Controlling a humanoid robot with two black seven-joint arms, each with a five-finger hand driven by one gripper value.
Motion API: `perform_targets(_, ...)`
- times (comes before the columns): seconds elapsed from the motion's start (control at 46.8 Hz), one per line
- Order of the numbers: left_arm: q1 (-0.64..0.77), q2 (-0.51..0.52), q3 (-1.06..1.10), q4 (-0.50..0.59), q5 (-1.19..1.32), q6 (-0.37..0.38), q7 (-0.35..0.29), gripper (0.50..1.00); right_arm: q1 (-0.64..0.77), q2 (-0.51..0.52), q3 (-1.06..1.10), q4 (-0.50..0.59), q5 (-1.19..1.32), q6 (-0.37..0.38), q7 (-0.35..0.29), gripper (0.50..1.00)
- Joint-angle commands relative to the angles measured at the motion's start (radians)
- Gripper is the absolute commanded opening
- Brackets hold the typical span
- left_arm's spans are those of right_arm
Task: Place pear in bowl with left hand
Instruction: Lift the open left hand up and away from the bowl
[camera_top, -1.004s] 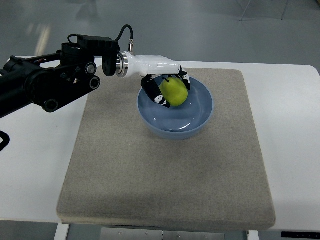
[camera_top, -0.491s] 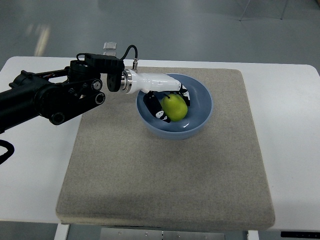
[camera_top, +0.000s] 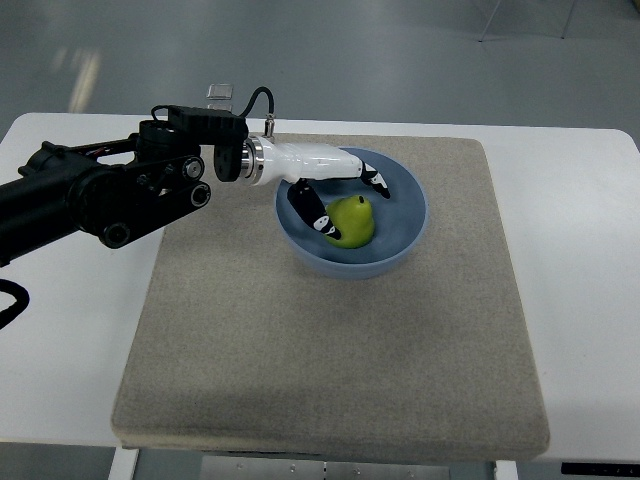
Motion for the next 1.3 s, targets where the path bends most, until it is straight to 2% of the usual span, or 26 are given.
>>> perform_targets(0.0,0.000,-0.001,0.000,0.000,0.000,0.000,0.000,0.921,0.000,0.000,0.000,0.000,0.000,0.000,0.000,0.924)
perform_targets(0.278,-0.018,-0.003,-0.026,0.000,0.000,0.014,0.000,0.926,0.000,0.000,0.000,0.000,0.000,0.000,0.000,0.924)
perform_targets(0.491,-0.034,-0.001,-0.143,0.029,-0.003,0.018,0.002,0.926,0.000,0.000,0.000,0.000,0.000,0.000,0.000,0.924)
perform_targets(0.833,-0.038,0.003,-0.241,0.158,-0.014,0.021,0.002,0.926,0.000,0.000,0.000,0.000,0.000,0.000,0.000,0.924)
perform_targets(1.089,-0.032,0.005,-0.239,0.245,-0.058,0.060,0.002,0.926,0.000,0.000,0.000,0.000,0.000,0.000,0.000,0.926)
perform_targets(1.281,-0.025,-0.001,-0.229,0.357,-0.173,0.124,0.005,0.926,0.000,0.000,0.000,0.000,0.000,0.000,0.000,0.924)
